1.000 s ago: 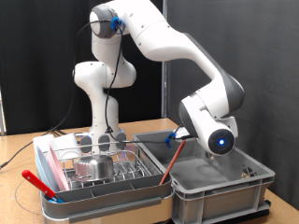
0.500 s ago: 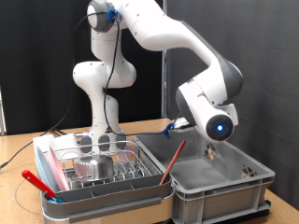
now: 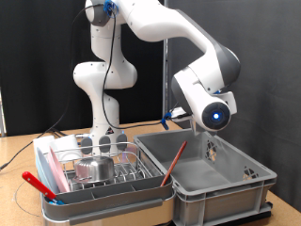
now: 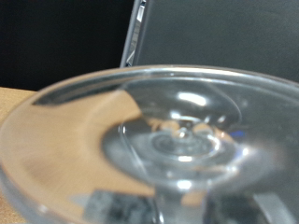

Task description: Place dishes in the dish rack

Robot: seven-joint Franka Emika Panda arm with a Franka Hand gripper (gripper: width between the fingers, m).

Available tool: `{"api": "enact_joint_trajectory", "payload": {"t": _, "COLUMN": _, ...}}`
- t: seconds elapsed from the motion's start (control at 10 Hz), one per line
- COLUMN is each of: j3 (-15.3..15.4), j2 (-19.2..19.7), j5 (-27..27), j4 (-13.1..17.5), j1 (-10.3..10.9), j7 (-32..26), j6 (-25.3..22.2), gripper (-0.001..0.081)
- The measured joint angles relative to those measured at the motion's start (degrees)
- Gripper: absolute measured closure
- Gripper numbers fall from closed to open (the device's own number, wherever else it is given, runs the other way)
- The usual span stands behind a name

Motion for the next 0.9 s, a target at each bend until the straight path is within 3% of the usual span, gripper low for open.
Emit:
{"api": "enact_joint_trajectory", "payload": {"t": 0.2, "j3": -0.19, "j2": -3.04, "j5": 0.33, "j4": -1.68, "j1": -0.73, "j7": 0.00, "j6": 0.96, "gripper": 0.0703}}
{"api": "enact_joint_trajectory", "payload": {"t": 0.3, "j3": -0.18, "j2": -2.71, "j5": 0.33, "j4": -1.61, "j1": -0.72, "j7": 0.00, "j6": 0.37, "gripper": 0.0703}}
{"api": "enact_joint_trajectory", "payload": {"t": 0.6, "j3": 0.16, "j2": -1.02, "j5": -2.61, "j4": 0.48, "j1": -0.70, "j7": -1.32, "j6": -9.33, "gripper": 0.0703}}
{"api": "enact_joint_trajectory", "payload": {"t": 0.9, "j3": 0.31, "j2": -3.07, "j5": -11.09, "j4": 1.15, "j1": -1.06, "j7": -3.58, "j6": -19.01, "gripper": 0.0703}}
